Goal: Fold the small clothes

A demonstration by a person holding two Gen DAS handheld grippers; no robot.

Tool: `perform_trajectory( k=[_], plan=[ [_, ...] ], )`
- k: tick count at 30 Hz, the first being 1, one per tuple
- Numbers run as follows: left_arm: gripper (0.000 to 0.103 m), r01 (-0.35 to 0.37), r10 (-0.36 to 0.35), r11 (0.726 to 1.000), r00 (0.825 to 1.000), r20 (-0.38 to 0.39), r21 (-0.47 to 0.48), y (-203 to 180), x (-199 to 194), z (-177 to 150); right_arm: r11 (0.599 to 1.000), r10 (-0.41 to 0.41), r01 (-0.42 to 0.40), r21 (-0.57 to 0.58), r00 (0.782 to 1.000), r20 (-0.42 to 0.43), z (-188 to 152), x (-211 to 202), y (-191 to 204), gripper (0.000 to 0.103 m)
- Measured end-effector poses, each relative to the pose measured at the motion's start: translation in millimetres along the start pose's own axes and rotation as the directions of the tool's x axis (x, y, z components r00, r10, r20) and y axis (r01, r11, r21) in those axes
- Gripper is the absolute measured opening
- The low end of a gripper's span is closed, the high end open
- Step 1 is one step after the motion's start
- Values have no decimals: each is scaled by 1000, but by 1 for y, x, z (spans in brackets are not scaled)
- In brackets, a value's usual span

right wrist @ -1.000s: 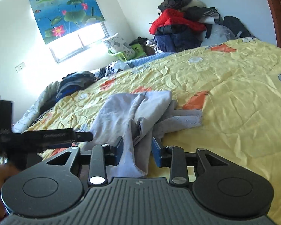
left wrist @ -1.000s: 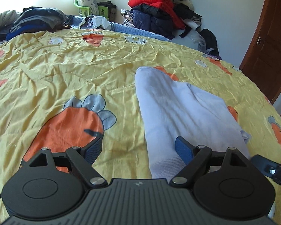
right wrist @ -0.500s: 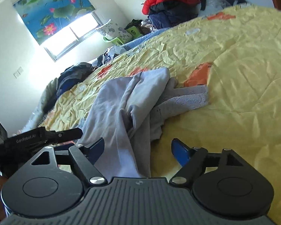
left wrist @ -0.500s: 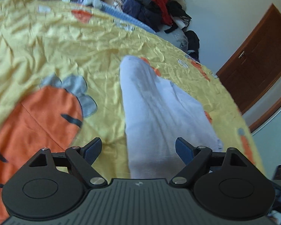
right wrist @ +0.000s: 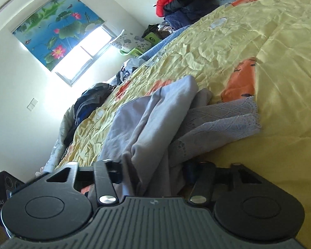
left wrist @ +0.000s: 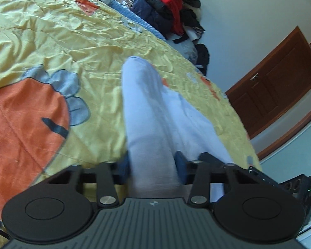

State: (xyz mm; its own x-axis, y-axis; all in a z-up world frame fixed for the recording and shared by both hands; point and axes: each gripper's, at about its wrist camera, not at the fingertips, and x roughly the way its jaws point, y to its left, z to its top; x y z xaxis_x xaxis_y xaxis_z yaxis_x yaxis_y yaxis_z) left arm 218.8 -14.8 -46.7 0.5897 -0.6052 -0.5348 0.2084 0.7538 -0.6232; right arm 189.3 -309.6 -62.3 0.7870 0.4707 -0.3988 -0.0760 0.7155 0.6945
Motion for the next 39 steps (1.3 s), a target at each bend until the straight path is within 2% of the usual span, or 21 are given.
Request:
perform_trajectory(
  k=[3,6,12,14,16,18,22,25,27,29,30,33,34,35,36,38,39],
  plan=[
    [28,19,-19,999,1000,11,-28,8,-4,0,1000,-1,1,6,1000,2,-2,1,-1,42],
    [23,-2,2,1000,999,42,1,2,-11,-1,1000,2,-2,27,1000,7,-4,3,3,39],
    [22,-50,38,995,989,145,82,-8,-42,13,998,54,-54,-11,999,7,-3,7,25,37],
    [22,-68,54,994,988,144,89,-6,-47,14,998,57,-57,-40,998,-2,-4,11,32,37],
    [22,-97,88,992,990,107,85,-1,-45,12,998,36,-38,-46,999,-28,-7,16,34,38],
    [23,-120,116,990,991,68,69,6,-39,8,998,-9,6,-60,999,-47,-12,19,34,40],
    [28,-124,123,992,990,71,12,16,-44,4,998,-30,27,-55,998,-48,-18,10,33,47],
    [36,-198,189,977,975,113,75,8,-54,4,990,-80,77,-119,997,-15,-20,-10,38,52],
    [57,-288,267,949,950,160,128,0,-61,0,972,-142,150,-183,988,54,-26,-28,48,52],
    [60,-362,328,917,924,198,167,-9,-66,-5,927,-197,232,-295,970,142,-35,-42,68,48],
    [61,-379,342,907,918,203,184,-11,-68,-8,902,-198,245,-356,966,164,-40,-46,78,48],
    [70,-405,367,889,909,197,212,-16,-69,-17,832,-133,172,-528,985,112,-56,-48,105,48],
    [70,-411,370,885,906,205,220,-17,-70,-20,805,-129,155,-573,988,86,-63,-45,113,51],
    [70,-422,378,877,901,215,229,-18,-71,-23,781,-140,151,-606,988,67,-69,-40,118,46],
    [70,-435,387,869,894,223,237,-19,-71,-26,762,-162,159,-628,985,54,-75,-34,120,46],
    [71,-447,396,859,889,231,248,-21,-72,-29,753,-218,191,-630,975,36,-81,-23,120,47],
    [72,-452,399,855,887,234,256,-22,-73,-31,766,-223,191,-614,975,26,-83,-22,118,47]
  ],
)
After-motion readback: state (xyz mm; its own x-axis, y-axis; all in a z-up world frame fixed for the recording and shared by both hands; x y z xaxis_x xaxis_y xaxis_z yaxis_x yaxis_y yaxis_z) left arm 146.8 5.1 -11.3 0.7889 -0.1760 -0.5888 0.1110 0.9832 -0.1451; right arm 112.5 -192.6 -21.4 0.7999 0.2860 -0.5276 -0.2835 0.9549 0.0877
